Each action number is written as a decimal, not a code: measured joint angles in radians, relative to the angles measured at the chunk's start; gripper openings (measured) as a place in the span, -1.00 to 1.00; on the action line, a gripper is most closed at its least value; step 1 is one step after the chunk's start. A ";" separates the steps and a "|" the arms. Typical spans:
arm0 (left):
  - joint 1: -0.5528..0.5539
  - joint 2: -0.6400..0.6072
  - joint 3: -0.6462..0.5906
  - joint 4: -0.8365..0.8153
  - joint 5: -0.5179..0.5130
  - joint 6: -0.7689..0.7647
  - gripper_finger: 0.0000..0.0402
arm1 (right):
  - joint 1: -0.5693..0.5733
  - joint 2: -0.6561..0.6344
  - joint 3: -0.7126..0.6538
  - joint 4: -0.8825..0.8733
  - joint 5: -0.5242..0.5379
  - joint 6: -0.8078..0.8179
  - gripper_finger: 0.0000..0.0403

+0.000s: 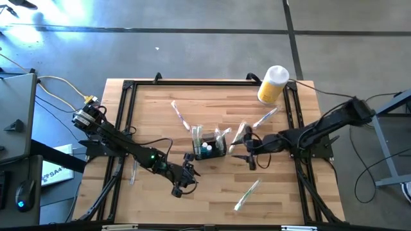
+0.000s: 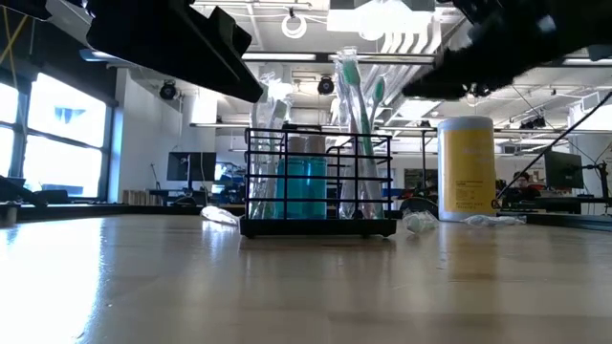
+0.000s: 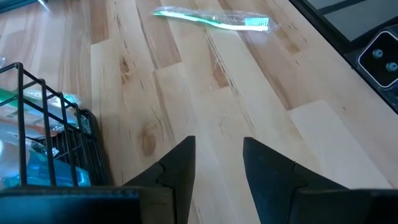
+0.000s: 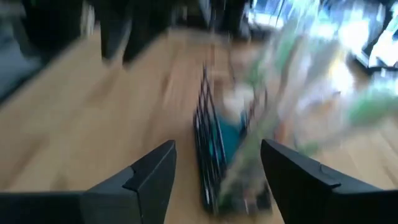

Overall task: Pick & Place toothbrushing station
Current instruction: Put the green toothbrush into the black mesh organizer

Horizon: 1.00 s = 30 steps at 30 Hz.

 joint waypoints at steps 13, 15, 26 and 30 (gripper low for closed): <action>0.000 0.000 0.000 -0.001 -0.001 0.000 -0.36 | -0.030 0.007 -0.001 -0.283 0.045 -0.147 0.13; 0.000 0.000 0.000 -0.001 -0.001 0.000 -0.36 | -0.038 0.033 0.001 -0.255 0.044 -0.213 0.13; 0.000 0.000 0.000 0.000 -0.001 0.000 -0.36 | -0.149 0.228 -0.001 -0.118 0.000 -0.261 0.13; 0.000 0.000 0.000 -0.001 -0.002 0.000 -0.36 | -0.174 0.280 -0.001 -0.095 -0.051 -0.261 0.13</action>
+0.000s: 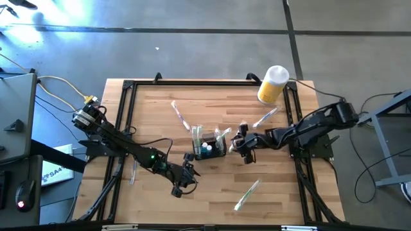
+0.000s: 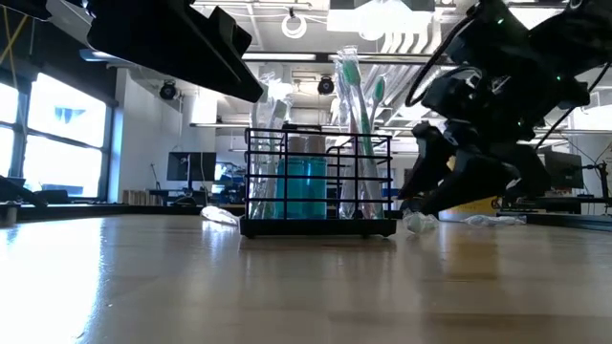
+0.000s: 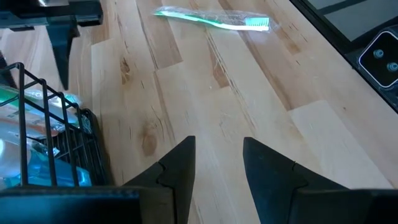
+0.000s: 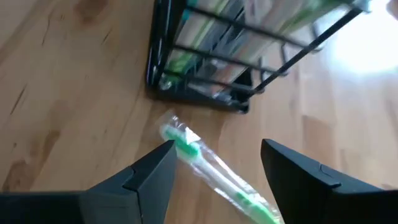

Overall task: Pick & Place toothbrushing station
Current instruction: Put the green toothbrush into the black mesh organizer

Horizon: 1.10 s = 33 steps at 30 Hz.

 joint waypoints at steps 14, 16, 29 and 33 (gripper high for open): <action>0.000 0.000 0.000 -0.005 -0.003 0.008 -0.36 | -0.032 0.097 0.002 0.015 -0.102 0.032 0.13; 0.000 0.000 0.000 -0.004 -0.003 0.008 -0.36 | -0.040 0.107 0.003 0.019 -0.120 0.033 0.11; 0.000 0.009 0.000 0.009 0.037 -0.094 -0.36 | -0.039 0.112 0.002 0.007 -0.166 0.035 -0.92; 0.001 0.023 0.001 0.022 0.061 -0.099 -0.36 | -0.007 0.111 0.002 -0.013 -0.140 0.148 -0.96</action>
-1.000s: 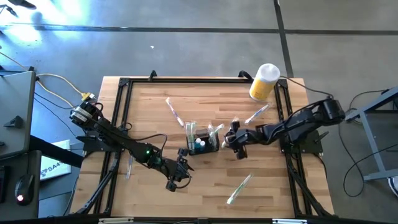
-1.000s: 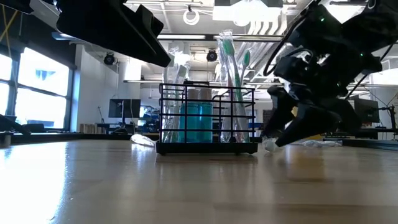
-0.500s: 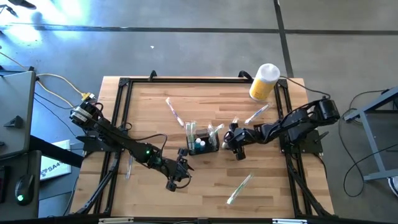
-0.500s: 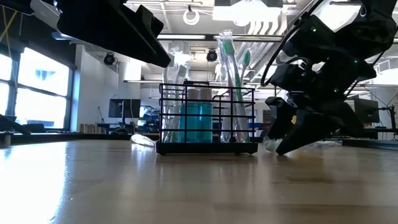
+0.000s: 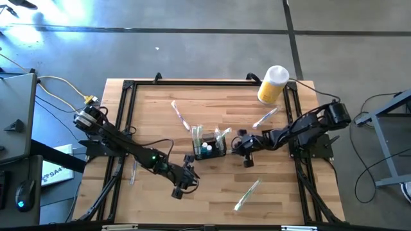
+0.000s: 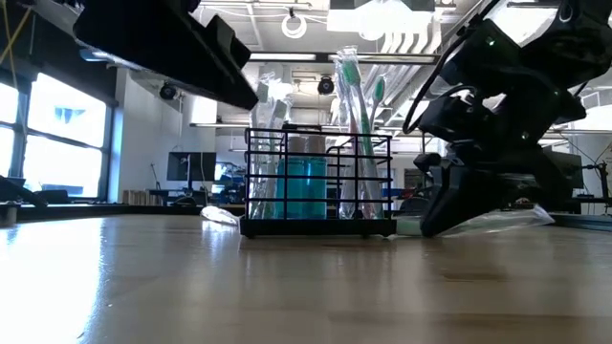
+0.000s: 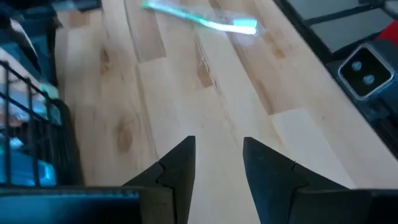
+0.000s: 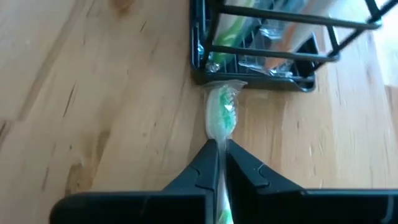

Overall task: Pick & Place toothbrushing station
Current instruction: Put the green toothbrush into the black mesh organizer

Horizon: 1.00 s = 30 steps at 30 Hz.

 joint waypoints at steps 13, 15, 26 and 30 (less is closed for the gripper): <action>0.000 0.004 -0.001 -0.006 0.007 -0.001 -0.36 | 0.272 -0.151 -0.008 -0.159 0.182 0.193 -0.98; 0.000 0.004 -0.001 -0.006 -0.001 0.013 -0.36 | 0.320 -0.216 -0.004 -0.132 0.217 0.189 -0.98; 0.000 -0.004 0.000 0.121 -0.147 0.306 -0.36 | 0.508 -0.400 -0.003 0.353 0.244 -0.245 -0.98; -0.001 -0.016 -0.001 0.117 -0.185 0.394 -0.36 | 0.501 -0.391 -0.002 0.501 0.140 -0.352 -0.98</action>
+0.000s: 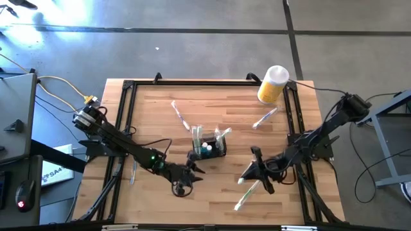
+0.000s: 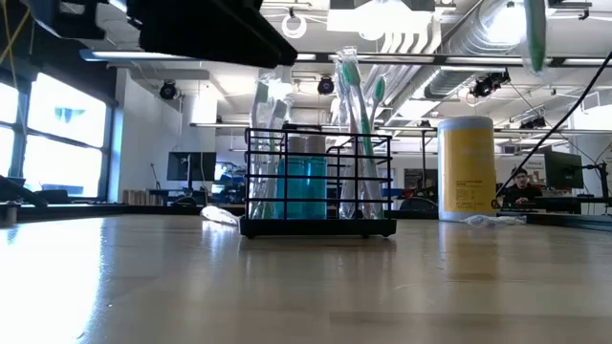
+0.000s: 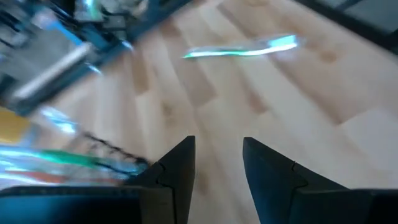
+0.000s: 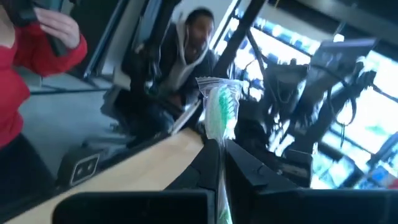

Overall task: Pick & Place toothbrushing station
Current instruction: Put the green toothbrush into the black mesh organizer

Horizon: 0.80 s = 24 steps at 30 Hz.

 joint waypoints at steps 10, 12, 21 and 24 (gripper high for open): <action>0.038 -0.043 0.029 0.176 -0.320 0.055 -0.36 | -0.061 0.018 0.000 0.128 -0.051 -0.021 -0.98; 0.062 -0.043 0.030 0.198 -0.269 0.012 -0.36 | -0.079 0.018 0.000 0.146 -0.051 -0.007 -0.98; 0.168 -0.014 0.030 0.402 0.075 -0.164 -0.36 | -0.134 0.018 0.001 0.179 -0.061 0.001 -0.98; 0.186 0.021 0.031 0.489 0.087 -0.142 -0.36 | -0.140 0.029 0.001 0.220 -0.073 0.002 -0.98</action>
